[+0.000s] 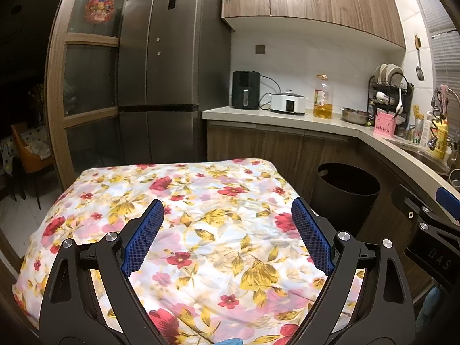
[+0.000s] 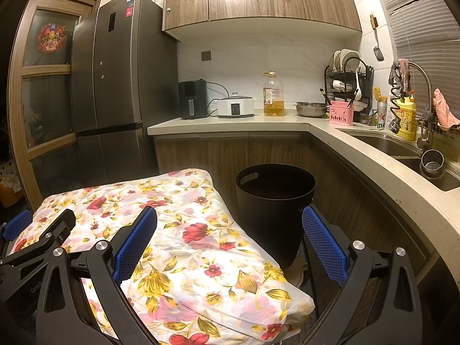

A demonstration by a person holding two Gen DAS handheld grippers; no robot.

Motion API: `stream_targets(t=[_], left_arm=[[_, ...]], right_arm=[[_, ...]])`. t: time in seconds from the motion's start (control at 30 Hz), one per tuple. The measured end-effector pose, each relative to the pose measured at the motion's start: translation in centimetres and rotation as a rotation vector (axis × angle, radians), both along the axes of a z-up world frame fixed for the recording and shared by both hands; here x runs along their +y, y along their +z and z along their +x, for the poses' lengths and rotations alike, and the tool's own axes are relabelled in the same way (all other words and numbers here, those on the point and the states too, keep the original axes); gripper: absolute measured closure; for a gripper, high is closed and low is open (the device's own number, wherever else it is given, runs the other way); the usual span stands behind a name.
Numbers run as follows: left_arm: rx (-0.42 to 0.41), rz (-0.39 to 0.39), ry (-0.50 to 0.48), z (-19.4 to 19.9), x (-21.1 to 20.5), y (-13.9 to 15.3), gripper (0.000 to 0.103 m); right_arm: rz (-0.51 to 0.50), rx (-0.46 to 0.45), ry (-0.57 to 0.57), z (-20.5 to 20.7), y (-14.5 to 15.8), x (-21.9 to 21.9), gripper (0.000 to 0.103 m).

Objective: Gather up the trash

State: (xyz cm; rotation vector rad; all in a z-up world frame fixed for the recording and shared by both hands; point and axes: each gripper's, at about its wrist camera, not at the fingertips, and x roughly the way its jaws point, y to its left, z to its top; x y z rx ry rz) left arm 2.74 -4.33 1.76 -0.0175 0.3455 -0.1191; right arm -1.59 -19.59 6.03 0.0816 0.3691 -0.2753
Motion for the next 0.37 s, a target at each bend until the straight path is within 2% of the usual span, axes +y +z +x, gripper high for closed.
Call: stream_targets(t=[0.37], left_arm=[[0.002, 0.006, 0.007, -0.12, 0.13, -0.18, 0.013]], right_arm=[[0.012, -0.003, -0.010, -0.13, 0.13, -0.05, 0.006]])
